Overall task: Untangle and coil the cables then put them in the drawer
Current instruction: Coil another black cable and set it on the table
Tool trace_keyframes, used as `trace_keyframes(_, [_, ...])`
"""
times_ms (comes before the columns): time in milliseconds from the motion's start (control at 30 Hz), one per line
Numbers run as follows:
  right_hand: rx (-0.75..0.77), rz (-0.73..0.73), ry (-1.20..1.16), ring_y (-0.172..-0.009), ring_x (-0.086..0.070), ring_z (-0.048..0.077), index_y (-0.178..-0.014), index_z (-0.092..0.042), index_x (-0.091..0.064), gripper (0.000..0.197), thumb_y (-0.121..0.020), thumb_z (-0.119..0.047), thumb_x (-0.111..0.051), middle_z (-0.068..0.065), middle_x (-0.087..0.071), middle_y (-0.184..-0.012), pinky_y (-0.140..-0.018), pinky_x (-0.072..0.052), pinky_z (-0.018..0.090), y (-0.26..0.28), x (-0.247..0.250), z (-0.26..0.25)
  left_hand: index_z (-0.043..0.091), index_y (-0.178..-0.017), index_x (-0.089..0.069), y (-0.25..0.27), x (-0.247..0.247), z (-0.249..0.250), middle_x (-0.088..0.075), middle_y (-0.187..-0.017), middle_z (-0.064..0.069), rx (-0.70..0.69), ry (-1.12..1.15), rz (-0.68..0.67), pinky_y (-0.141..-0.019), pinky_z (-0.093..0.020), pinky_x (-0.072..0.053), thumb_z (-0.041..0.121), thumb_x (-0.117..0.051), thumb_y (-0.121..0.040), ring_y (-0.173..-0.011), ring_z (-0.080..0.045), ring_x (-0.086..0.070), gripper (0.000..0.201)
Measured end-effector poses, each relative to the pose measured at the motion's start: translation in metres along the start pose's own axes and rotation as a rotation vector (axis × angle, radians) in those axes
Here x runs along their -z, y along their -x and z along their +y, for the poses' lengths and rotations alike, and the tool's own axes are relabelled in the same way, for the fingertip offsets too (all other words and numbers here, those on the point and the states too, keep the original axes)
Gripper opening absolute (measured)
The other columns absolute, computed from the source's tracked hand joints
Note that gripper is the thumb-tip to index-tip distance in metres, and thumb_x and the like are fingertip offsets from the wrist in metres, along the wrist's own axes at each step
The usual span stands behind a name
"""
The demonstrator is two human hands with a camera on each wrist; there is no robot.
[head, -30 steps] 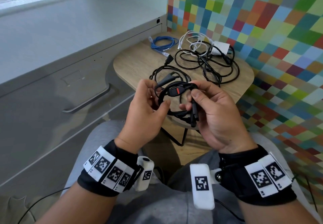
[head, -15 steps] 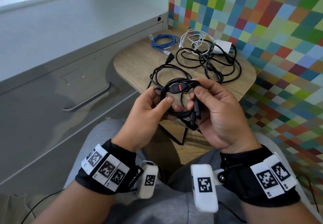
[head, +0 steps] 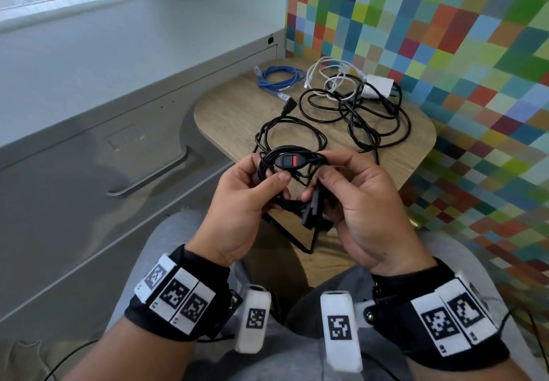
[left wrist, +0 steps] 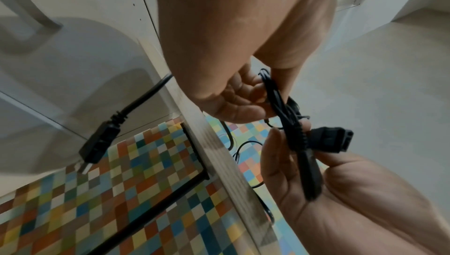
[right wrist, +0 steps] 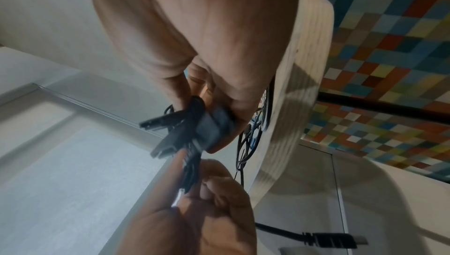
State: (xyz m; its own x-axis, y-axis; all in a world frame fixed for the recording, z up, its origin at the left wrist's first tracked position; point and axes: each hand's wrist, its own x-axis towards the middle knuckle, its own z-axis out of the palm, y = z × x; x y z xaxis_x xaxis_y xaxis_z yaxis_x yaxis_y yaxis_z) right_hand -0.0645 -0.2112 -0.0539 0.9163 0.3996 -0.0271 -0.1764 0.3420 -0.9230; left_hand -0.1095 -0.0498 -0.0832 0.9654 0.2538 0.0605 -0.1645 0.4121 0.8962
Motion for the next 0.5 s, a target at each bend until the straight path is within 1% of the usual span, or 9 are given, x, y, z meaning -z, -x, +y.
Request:
trace_keyframes(67, [0.004, 0.009, 0.005, -0.067, -0.069, 0.022, -0.106, -0.012, -0.068, 0.019, -0.101, 0.001, -0.054, 0.009, -0.068, -0.079, -0.063, -0.061, 0.035, -0.0004, -0.0003, 0.0004, 0.003, -0.107, -0.058, 0.0009, -0.0007, -0.0021, -0.062, -0.072, 0.003, -0.013, -0.055, 0.019, -0.058, -0.027, -0.050, 0.005, -0.075, -0.087, -0.065, -0.014, -0.061, 0.027])
trace_keyframes(100, [0.003, 0.010, 0.002, -0.067, -0.069, 0.022, -0.107, -0.011, -0.068, 0.019, -0.101, 0.001, -0.055, 0.009, -0.067, -0.079, -0.062, -0.061, 0.035, -0.0004, -0.0003, 0.0006, 0.003, -0.109, -0.057, 0.0014, -0.0011, -0.0025, -0.061, -0.073, 0.003, -0.016, -0.079, 0.020, -0.054, -0.025, -0.048, 0.005, -0.074, -0.088, -0.066, -0.014, -0.062, 0.027])
trace_keyframes(133, [0.001, 0.009, -0.004, -0.066, -0.069, 0.022, -0.107, -0.010, -0.067, 0.018, -0.101, 0.001, -0.055, 0.010, -0.067, -0.079, -0.061, -0.060, 0.035, -0.0002, -0.0002, 0.0007, 0.002, -0.109, -0.056, 0.0014, -0.0013, -0.0026, -0.060, -0.073, 0.002, -0.017, -0.099, 0.019, -0.051, -0.024, -0.047, 0.004, -0.071, -0.090, -0.066, -0.014, -0.063, 0.024])
trace_keyframes(200, [-0.008, -0.003, -0.021, -0.067, -0.070, 0.023, -0.108, -0.010, -0.068, 0.017, -0.099, 0.000, -0.057, 0.010, -0.067, -0.080, -0.060, -0.061, 0.035, 0.0007, -0.0005, 0.0003, 0.002, -0.107, -0.056, 0.0004, -0.0007, -0.0030, -0.062, -0.074, -0.001, -0.017, -0.133, 0.032, -0.048, -0.023, -0.047, 0.002, -0.067, -0.092, -0.065, -0.014, -0.064, 0.018])
trace_keyframes(267, [-0.010, -0.013, -0.045, -0.068, -0.071, 0.025, -0.105, -0.011, -0.068, 0.017, -0.097, -0.001, -0.058, 0.010, -0.068, -0.079, -0.062, -0.061, 0.036, 0.0014, -0.0013, -0.0007, 0.003, -0.103, -0.056, -0.0007, 0.0000, -0.0028, -0.069, -0.078, -0.006, -0.018, -0.148, 0.053, -0.051, -0.024, -0.050, 0.007, -0.068, -0.091, -0.066, -0.015, -0.067, 0.018])
trace_keyframes(300, [-0.008, -0.012, -0.055, -0.069, -0.071, 0.026, -0.104, -0.011, -0.069, 0.017, -0.098, 0.000, -0.057, 0.011, -0.068, -0.079, -0.064, -0.061, 0.036, 0.0013, -0.0014, -0.0011, 0.003, -0.102, -0.057, -0.0008, 0.0001, -0.0025, -0.071, -0.079, -0.008, -0.014, -0.144, 0.059, -0.054, -0.026, -0.052, 0.011, -0.070, -0.089, -0.068, -0.016, -0.068, 0.020])
trace_keyframes(367, [-0.010, -0.003, -0.067, -0.069, -0.071, 0.026, -0.103, -0.011, -0.068, 0.018, -0.099, 0.000, -0.055, 0.011, -0.068, -0.078, -0.067, -0.062, 0.039, 0.0006, -0.0006, -0.0017, 0.003, -0.100, -0.058, -0.0006, 0.0007, -0.0017, -0.070, -0.077, -0.008, 0.003, -0.131, 0.058, -0.062, -0.031, -0.054, 0.016, -0.073, -0.084, -0.069, -0.016, -0.068, 0.026])
trace_keyframes(433, [-0.030, 0.006, -0.082, -0.070, -0.071, 0.026, -0.105, -0.011, -0.067, 0.017, -0.100, -0.001, -0.055, 0.012, -0.068, -0.079, -0.071, -0.062, 0.045, -0.0001, 0.0010, -0.0022, 0.004, -0.095, -0.059, -0.0005, 0.0019, -0.0008, -0.068, -0.075, -0.005, 0.026, -0.110, 0.039, -0.067, -0.033, -0.052, 0.016, -0.078, -0.083, -0.070, -0.015, -0.067, 0.025])
trace_keyframes(500, [-0.052, 0.013, -0.097, -0.071, -0.071, 0.026, -0.107, -0.010, -0.066, 0.016, -0.101, -0.001, -0.055, 0.015, -0.069, -0.084, -0.074, -0.062, 0.047, -0.0006, 0.0027, -0.0028, 0.008, -0.085, -0.061, -0.0007, 0.0038, 0.0000, -0.066, -0.073, -0.004, 0.061, -0.068, 0.015, -0.071, -0.035, -0.049, 0.010, -0.079, -0.082, -0.068, -0.014, -0.065, 0.019])
